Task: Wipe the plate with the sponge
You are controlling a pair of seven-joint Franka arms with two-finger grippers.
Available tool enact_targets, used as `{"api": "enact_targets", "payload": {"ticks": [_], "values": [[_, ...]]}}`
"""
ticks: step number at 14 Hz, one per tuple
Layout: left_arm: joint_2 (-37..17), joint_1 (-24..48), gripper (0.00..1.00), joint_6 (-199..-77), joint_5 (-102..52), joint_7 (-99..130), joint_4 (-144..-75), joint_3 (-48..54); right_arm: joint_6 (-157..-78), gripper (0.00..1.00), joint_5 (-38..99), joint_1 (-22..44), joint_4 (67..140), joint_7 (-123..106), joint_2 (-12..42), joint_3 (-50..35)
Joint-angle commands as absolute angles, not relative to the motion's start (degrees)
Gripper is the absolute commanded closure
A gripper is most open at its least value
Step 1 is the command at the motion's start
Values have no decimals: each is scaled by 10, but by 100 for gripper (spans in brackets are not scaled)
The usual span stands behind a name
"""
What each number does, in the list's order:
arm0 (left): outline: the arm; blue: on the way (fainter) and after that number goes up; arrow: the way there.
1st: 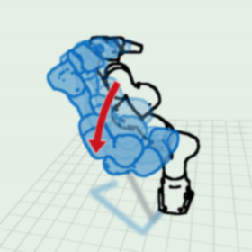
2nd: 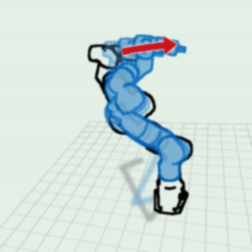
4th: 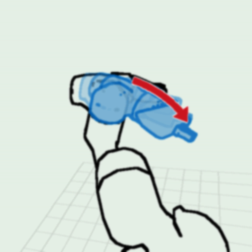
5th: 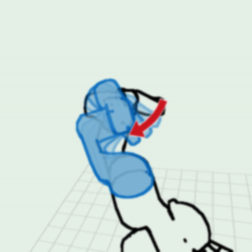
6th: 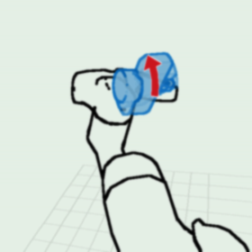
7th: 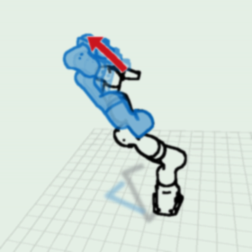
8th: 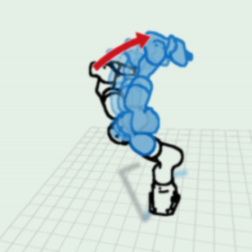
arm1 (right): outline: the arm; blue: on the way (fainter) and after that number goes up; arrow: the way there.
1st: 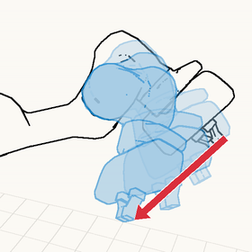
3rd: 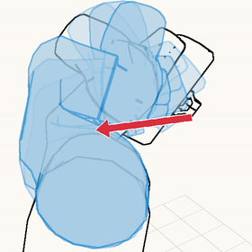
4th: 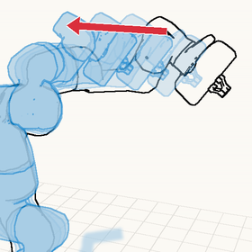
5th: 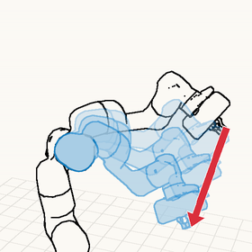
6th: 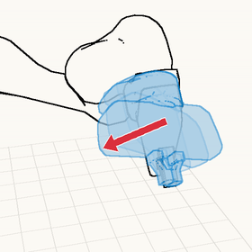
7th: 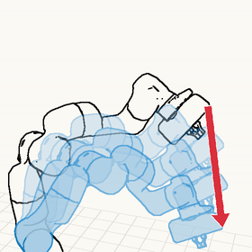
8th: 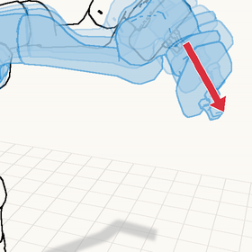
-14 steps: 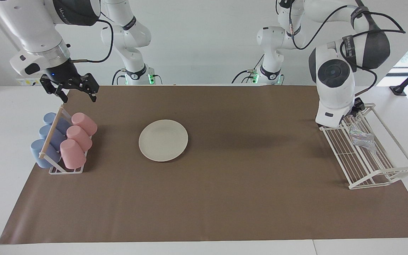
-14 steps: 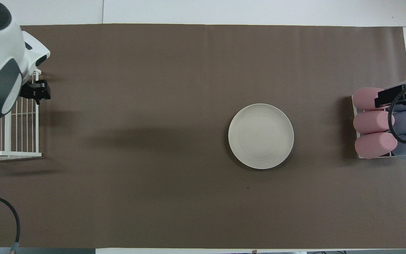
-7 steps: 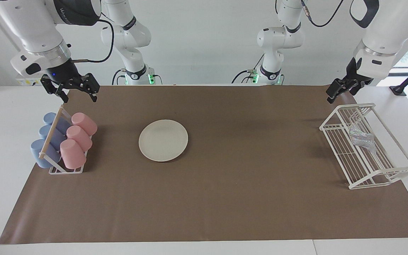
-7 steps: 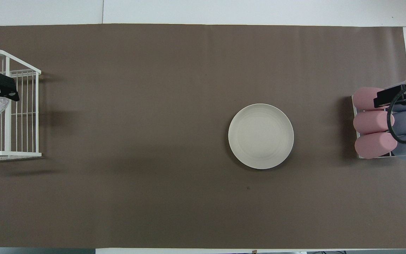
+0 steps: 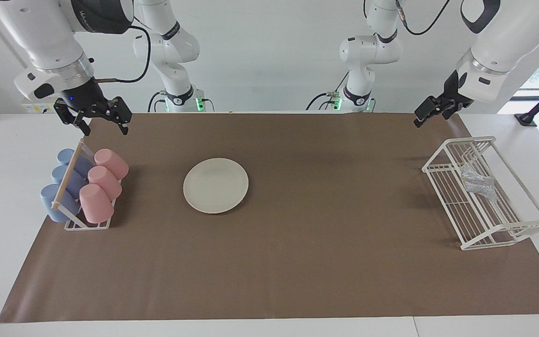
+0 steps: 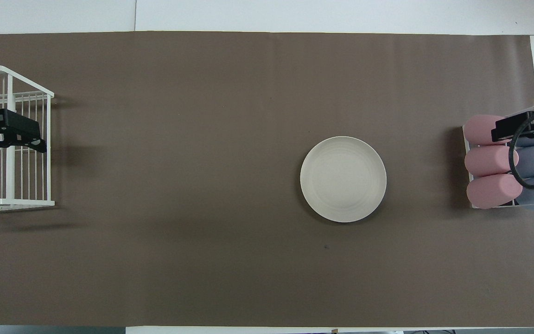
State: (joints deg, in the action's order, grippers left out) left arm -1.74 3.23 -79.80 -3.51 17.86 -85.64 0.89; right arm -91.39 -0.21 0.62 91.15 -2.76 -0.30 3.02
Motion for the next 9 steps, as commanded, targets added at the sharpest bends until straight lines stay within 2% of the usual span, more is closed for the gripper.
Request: {"api": "enact_targets", "payload": {"ticks": [1, 9], "values": [[4, 28, 0, -818, -40, 173, -881, 11, -904, 0, -3, 3, 902, -39, 2, 26], [-2, 22, 0, -827, -36, 172, -876, 18, -904, 0, -3, 3, 902, -39, 2, 25]]}}
